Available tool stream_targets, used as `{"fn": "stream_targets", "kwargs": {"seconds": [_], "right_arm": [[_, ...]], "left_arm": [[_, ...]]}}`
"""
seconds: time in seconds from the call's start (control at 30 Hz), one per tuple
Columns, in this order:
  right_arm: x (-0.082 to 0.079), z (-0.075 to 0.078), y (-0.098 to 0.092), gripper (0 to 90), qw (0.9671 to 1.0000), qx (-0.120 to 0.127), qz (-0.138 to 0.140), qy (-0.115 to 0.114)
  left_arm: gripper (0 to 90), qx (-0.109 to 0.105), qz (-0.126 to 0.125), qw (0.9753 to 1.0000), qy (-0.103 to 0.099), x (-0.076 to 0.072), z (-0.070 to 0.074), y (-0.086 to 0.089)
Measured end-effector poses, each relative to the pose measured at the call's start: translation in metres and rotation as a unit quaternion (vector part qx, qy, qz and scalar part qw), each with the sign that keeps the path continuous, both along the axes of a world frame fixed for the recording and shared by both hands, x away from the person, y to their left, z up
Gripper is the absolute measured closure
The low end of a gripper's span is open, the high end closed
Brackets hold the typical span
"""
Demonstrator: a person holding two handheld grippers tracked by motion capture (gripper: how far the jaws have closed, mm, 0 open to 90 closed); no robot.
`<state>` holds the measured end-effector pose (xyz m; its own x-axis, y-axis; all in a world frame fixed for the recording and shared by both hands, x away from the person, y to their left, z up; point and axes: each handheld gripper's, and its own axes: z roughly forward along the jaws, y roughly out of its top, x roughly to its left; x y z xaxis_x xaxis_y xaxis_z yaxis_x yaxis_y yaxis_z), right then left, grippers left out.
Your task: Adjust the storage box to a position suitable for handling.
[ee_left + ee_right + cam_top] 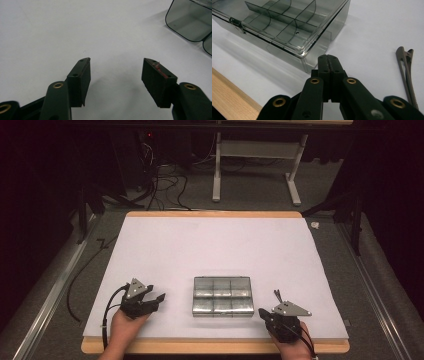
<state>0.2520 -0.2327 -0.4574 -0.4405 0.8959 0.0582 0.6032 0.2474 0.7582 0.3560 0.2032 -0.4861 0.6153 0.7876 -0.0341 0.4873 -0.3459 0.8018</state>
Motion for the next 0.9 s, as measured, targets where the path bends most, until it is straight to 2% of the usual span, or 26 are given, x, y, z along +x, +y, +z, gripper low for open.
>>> {"fn": "stream_targets", "kwargs": {"seconds": [0.27,0.9], "right_arm": [[-0.0026,0.0012,0.0036,90.0,0.9999,0.005,0.014,-0.002],[-0.0040,0.0015,0.0099,90.0,0.9994,-0.010,0.031,-0.013]], "left_arm": [[40.0,0.003,0.001,1.0000,-0.002,-0.0004,-0.0001,-0.0008],[41.1,0.010,-0.008,0.9999,-0.007,-0.0015,0.0000,-0.0025]]}}
